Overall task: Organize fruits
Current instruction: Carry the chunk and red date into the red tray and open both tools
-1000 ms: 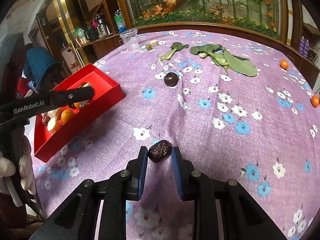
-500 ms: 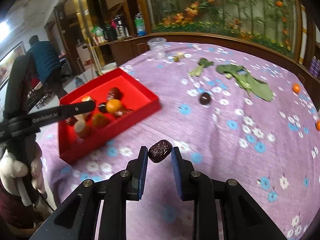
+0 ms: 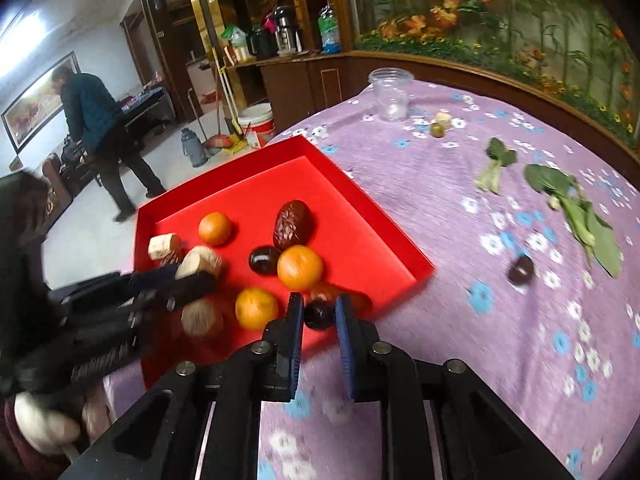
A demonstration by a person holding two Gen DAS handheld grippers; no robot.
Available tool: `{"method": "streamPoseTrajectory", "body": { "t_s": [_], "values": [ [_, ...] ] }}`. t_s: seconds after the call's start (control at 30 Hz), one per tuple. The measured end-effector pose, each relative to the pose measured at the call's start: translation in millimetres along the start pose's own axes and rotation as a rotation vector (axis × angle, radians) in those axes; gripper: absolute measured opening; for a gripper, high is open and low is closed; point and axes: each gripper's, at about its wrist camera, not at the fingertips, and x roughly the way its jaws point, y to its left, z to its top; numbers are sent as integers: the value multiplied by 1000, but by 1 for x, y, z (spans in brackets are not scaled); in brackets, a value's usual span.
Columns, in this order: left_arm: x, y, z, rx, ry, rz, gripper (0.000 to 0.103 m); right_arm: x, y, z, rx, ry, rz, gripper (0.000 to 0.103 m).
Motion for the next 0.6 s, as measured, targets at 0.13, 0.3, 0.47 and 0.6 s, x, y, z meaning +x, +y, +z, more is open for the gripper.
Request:
{"method": "streamPoseTrajectory", "body": {
  "t_s": [0.13, 0.3, 0.47, 0.6],
  "values": [
    [2, 3, 0, 5, 2, -5, 30, 21, -4, 13, 28, 24, 11, 17],
    [-1, 5, 4, 0, -22, -18, 59, 25, -14, 17, 86, 18, 38, 17],
    [-1, 3, 6, -1, -29, -1, 66, 19, -12, 17, 94, 3, 35, 17],
    [-3, -2, 6, 11, -28, 20, 67, 13, -13, 15, 112, -7, 48, 18]
  ]
}}
